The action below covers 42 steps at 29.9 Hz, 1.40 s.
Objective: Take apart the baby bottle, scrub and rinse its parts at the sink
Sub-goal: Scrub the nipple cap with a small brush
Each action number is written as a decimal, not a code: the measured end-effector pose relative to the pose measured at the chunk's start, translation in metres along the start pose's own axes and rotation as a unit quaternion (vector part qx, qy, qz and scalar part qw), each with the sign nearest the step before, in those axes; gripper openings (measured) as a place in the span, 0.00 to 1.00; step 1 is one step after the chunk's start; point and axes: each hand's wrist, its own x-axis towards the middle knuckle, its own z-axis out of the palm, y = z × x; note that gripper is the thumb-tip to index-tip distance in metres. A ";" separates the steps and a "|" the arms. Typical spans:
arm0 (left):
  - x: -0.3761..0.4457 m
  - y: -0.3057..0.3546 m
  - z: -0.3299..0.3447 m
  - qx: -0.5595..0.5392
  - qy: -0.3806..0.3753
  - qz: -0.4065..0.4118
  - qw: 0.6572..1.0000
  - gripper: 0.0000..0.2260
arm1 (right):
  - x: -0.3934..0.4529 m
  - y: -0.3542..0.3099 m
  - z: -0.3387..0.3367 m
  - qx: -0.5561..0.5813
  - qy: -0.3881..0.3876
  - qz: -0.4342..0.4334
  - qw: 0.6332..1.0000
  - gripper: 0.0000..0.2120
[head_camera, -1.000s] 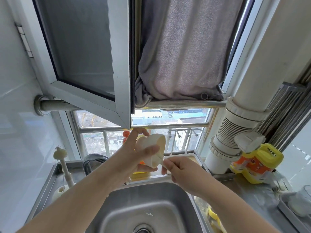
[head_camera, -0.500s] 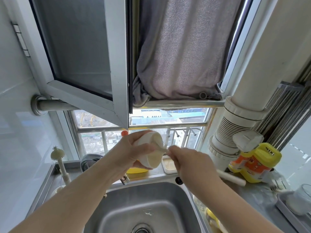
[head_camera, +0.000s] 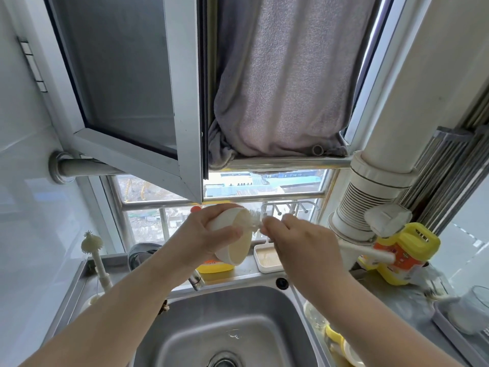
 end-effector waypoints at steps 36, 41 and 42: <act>-0.008 -0.022 -0.009 0.072 -0.060 0.059 0.994 0.40 | -0.003 -0.022 -0.005 0.582 -0.345 0.273 0.684 0.17; -0.004 -0.006 -0.010 -0.075 -0.052 -0.052 0.994 0.24 | -0.003 -0.020 -0.010 0.464 -0.303 0.199 0.808 0.16; -0.002 -0.005 -0.009 -0.078 -0.034 -0.063 0.994 0.20 | -0.003 -0.020 -0.011 0.439 -0.288 0.186 0.831 0.15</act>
